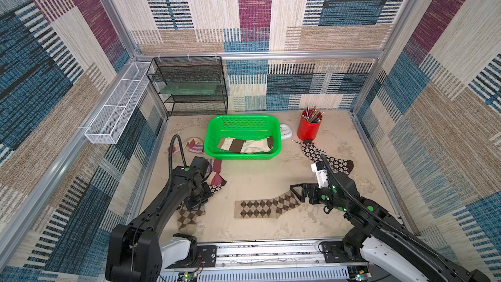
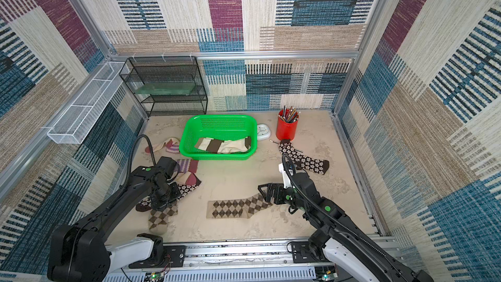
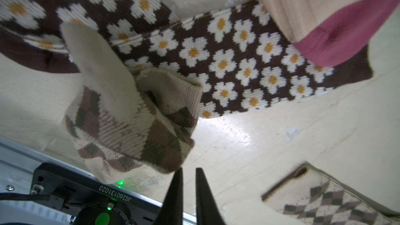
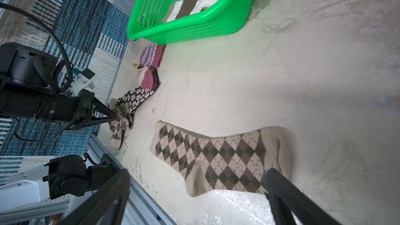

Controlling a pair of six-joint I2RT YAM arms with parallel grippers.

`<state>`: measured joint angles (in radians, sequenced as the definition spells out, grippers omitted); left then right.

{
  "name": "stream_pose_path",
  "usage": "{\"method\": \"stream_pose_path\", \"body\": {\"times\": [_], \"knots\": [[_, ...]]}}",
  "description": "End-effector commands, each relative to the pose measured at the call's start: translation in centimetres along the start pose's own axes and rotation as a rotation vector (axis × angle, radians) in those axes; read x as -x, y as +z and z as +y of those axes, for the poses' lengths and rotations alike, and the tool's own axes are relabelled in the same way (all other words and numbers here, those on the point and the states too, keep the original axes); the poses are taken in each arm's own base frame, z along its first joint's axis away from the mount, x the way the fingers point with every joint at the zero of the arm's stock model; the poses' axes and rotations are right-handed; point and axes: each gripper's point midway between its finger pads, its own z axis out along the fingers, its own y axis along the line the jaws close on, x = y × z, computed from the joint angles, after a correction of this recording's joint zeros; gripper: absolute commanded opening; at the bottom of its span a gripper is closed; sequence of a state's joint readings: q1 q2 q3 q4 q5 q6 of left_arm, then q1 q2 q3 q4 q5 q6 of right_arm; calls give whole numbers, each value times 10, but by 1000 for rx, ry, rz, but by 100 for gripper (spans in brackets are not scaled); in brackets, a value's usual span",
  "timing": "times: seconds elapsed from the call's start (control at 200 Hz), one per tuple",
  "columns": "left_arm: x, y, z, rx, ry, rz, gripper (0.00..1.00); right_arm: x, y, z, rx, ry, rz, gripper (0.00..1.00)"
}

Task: Place the socks together as a pair
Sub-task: Pick up the sock at the center of the board.

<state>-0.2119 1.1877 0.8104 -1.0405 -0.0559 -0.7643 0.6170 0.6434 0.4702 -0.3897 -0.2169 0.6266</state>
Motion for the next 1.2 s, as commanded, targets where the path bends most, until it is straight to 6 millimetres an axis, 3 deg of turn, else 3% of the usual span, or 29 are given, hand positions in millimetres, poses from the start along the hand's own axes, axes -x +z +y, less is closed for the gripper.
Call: {"method": "stream_pose_path", "body": {"times": [0.0,0.035,0.05,0.21,0.3,0.466,0.556,0.656,1.027,1.192], "knots": [[5,-13,15,49,-28,-64,66,0,-1,3,21,-21,4,99],[5,-14,18,51,-46,-79,93,-1,0,3,20,-21,5,99],[6,-14,20,50,-54,-83,99,0,0,3,21,-21,5,99],[7,-5,26,41,-119,-72,97,1,-1,6,36,-25,6,99],[8,5,25,45,-125,-33,86,1,-2,7,45,-26,8,99],[4,14,18,24,-109,29,56,-1,-3,6,41,-23,13,99],[0,14,17,2,-121,36,27,1,-4,5,40,-21,5,99],[-6,12,15,-35,-133,33,9,2,-5,4,41,-20,0,99],[-9,1,13,-82,-149,7,0,5,2,2,39,-13,7,99],[0,-31,-13,-231,-166,-51,0,7,3,3,44,-19,-5,99]]}}
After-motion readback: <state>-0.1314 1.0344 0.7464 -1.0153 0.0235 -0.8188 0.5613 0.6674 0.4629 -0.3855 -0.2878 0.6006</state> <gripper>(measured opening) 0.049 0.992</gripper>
